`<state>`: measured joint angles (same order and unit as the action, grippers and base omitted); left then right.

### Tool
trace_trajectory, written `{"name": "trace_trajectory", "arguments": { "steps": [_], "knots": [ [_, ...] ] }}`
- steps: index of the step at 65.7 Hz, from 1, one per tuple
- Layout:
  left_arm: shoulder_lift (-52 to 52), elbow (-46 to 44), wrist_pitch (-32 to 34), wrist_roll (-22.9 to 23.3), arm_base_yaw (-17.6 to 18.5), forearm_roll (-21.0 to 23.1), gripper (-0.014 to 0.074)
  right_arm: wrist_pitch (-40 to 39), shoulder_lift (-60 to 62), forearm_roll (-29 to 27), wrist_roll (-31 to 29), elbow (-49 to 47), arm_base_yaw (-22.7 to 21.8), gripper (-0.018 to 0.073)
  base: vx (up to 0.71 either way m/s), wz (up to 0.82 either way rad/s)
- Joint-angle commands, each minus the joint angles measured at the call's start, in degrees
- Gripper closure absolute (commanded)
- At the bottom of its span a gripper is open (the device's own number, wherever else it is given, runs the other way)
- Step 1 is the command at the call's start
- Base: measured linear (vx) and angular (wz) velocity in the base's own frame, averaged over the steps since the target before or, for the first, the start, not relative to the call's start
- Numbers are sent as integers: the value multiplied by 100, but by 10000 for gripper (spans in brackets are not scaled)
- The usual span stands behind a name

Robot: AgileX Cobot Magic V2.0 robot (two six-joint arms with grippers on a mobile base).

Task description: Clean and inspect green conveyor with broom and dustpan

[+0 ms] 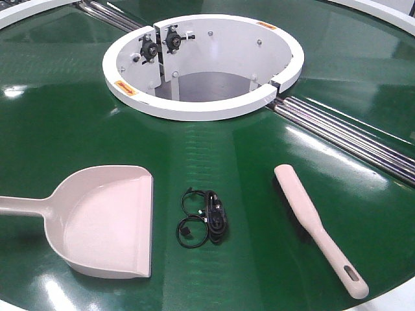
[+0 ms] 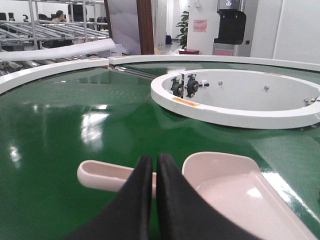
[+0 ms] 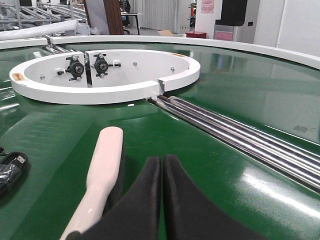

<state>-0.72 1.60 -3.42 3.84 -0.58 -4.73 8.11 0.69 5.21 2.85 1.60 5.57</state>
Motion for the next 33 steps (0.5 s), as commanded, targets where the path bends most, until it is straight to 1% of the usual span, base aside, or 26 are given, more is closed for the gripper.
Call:
{"name": "trace_trajectory", "arguments": {
  "steps": [1, 3, 5, 10, 18, 23, 33],
  "knots": [
    [-81, -31, 1134, -6, 1, 8, 603, -421, 61, 40, -7, 17, -22, 568, 0, 0],
    [-81, -133, 1338, -6, 1, 8, 603, -421, 61, 40, -7, 17, -22, 568, 0, 0],
    [-73, -287, 1409, -6, 1, 8, 603, -421, 61, 40, -7, 17, -22, 568, 0, 0],
    [50, -851, 1181, -14, 1, 3, 603, -421, 61, 40, -7, 17, -22, 568, 0, 0],
    [664, -1819, 342, -14, 1, 3, 603, -421, 61, 40, -7, 17, -22, 568, 0, 0],
    [1154, -2422, -334, -14, 1, 3, 603, -421, 61, 40, -7, 17, -22, 568, 0, 0],
    [2112, -3106, -1442, -8, 1, 8, 603, -421, 61, 40, -7, 17, -22, 568, 0, 0]
  ]
}}
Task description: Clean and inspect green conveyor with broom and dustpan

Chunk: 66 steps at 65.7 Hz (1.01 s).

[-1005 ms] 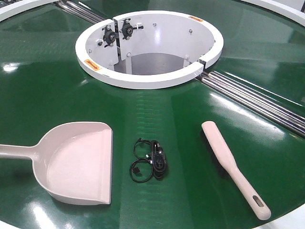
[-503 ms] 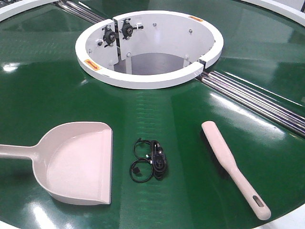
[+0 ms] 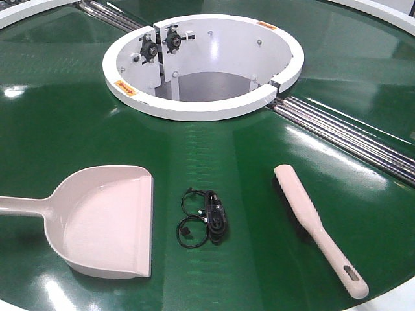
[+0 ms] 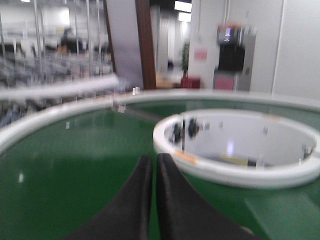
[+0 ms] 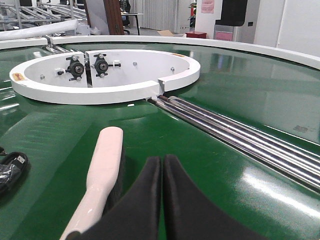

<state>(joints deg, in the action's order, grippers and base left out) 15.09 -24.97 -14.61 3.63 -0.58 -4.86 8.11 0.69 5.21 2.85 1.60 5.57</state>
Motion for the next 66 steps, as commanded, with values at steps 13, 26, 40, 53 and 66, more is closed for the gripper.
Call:
{"name": "trace_trajectory", "arguments": {
  "steps": [13, 26, 40, 53, 66],
  "knots": [
    [1329, -485, -915, 12, 1, 22, 603, -421, 61, 40, -7, 17, -22, 568, 0, 0],
    [1707, -472, -924, 17, 1, 16, 598, -421, 61, 40, -7, 17, -22, 568, 0, 0],
    [1767, -479, -864, -79, 1, 3, 517, -421, 61, 40, -7, 17, -22, 568, 0, 0],
    [1767, -479, -921, -92, 1, 10, 284, -421, 61, 40, -7, 17, -22, 568, 0, 0],
    [1762, -479, -828, -81, 1, 29, 90, -421, 61, 40, -7, 17, -22, 568, 0, 0]
  ]
}}
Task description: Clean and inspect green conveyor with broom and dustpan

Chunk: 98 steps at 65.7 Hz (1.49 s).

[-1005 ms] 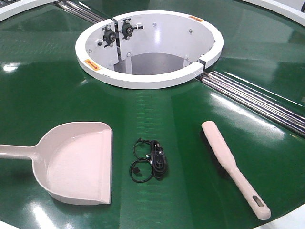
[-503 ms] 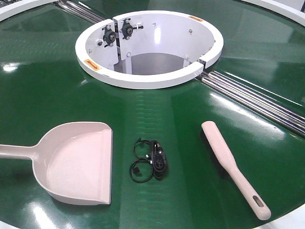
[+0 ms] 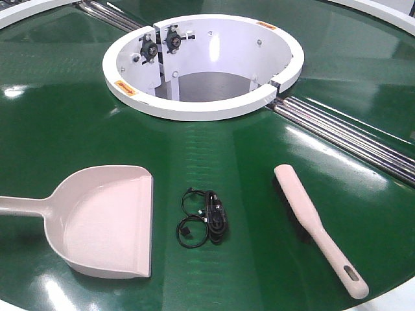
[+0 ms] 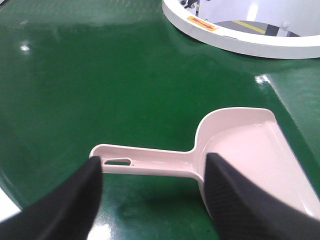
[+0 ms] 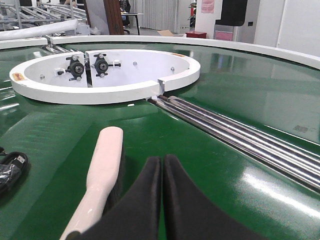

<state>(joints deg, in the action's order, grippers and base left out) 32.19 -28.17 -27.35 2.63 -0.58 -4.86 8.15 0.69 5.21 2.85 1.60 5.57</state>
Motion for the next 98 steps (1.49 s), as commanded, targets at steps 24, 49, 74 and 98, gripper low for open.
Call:
{"name": "trace_trajectory", "arguments": {
  "steps": [24, 49, 74, 98],
  "knots": [
    [135, -300, 301, -169, 1, 486, 79, -425, 61, 40, -7, 17, -22, 568, 0, 0],
    [2082, -2763, -2006, -2466, 1, 486, 85, -425, 61, 40, -7, 17, -22, 568, 0, 0],
    [3941, -4003, -2622, -5122, 30, 607, 125, -425, 61, 40, -7, 17, -17, 568, 0, 0],
    [4586, -4095, -3246, -6767, 30, 39, 62, -425, 61, 40, -7, 17, -17, 568, 0, 0]
  ]
}}
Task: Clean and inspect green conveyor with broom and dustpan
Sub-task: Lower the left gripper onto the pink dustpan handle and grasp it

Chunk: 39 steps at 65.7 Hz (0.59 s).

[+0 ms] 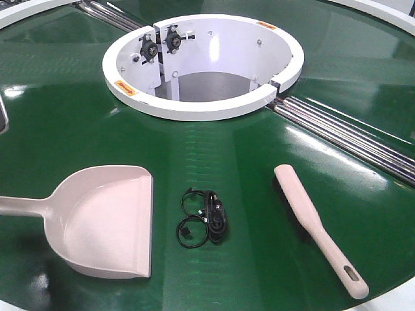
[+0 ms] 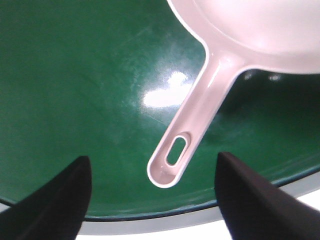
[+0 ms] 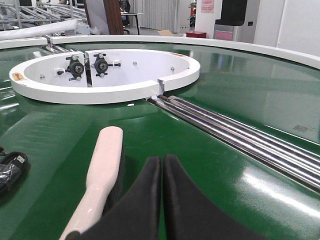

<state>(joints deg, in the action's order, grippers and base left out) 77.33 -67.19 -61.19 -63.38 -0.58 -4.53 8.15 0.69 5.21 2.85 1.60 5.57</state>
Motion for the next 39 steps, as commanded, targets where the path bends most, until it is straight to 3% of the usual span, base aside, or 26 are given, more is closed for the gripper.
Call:
{"name": "trace_trajectory", "arguments": {
  "steps": [1, 20, 39],
  "knots": [
    [111, -192, 123, -166, 30, 7, 56, -425, 61, 40, -7, 17, -17, 568, 0, 0],
    [852, -192, 71, -643, 531, -82, 3, -425, 61, 40, -7, 17, -17, 568, 0, 0],
    [1378, -192, 7, -737, 649, -334, 3, -425, 61, 40, -7, 17, -17, 568, 0, 0]
  ]
}}
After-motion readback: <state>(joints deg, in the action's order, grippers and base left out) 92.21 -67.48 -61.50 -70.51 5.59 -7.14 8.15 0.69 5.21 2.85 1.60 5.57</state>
